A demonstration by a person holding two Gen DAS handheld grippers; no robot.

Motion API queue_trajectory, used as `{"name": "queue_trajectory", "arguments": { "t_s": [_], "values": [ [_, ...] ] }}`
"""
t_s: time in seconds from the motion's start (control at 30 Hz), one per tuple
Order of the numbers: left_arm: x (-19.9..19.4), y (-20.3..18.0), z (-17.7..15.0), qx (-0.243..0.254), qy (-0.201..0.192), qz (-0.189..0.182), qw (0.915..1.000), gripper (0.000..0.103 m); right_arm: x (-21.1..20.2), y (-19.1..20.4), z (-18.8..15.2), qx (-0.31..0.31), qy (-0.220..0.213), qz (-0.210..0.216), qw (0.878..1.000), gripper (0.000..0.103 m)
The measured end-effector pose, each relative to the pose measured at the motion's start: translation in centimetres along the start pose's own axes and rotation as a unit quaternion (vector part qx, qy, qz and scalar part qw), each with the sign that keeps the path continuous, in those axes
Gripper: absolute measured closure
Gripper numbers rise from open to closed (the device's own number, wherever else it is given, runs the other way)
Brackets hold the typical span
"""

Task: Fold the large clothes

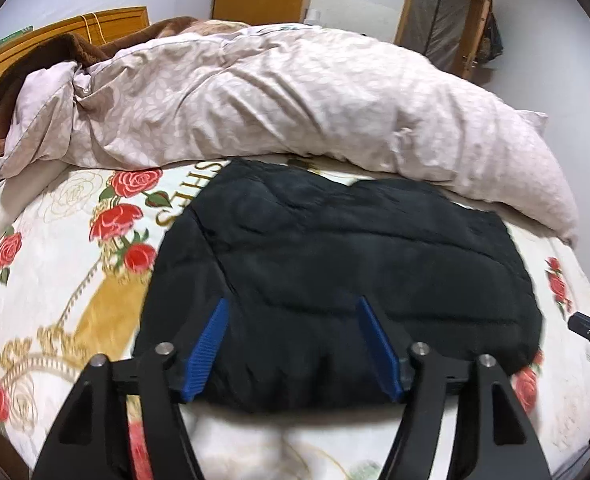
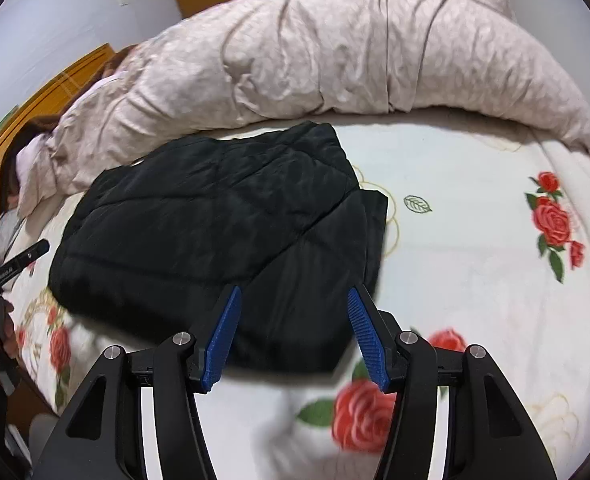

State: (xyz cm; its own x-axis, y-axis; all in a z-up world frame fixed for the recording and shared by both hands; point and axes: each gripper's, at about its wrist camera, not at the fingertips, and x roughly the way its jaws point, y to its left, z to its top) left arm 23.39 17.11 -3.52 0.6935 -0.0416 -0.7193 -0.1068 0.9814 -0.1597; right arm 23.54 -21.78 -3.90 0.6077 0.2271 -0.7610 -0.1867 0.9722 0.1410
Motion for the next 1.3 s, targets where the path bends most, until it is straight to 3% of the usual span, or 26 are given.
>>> {"name": "queue_trajectory", "arguments": {
  "t_s": [0.27,0.57,0.97,1.3],
  "values": [
    [-7.9,-4.2,-5.3,0.007,0.001,-0.007,0.9999,0.027,-7.0,1.8,-5.2,-0.011,-0.019,0.003,1.000,0.042],
    [-14.1,-6.2,-10.7,0.020,0.014,0.006,0.9997,0.026,-12.5,4.1,-11.0,-0.034,-0.032,-0.002,0.999,0.041],
    [-16.4,-6.1,-13.2,-0.005,0.019,-0.016,0.9997,0.026,-14.3,5.4,-14.3,-0.053,-0.035,-0.014,0.998,0.041],
    [-16.2,-7.0,-13.8,0.011,0.019,0.012,0.9997,0.026,-13.9,6.1,-14.8,-0.068,-0.036,-0.015,0.997,0.041]
  ]
}}
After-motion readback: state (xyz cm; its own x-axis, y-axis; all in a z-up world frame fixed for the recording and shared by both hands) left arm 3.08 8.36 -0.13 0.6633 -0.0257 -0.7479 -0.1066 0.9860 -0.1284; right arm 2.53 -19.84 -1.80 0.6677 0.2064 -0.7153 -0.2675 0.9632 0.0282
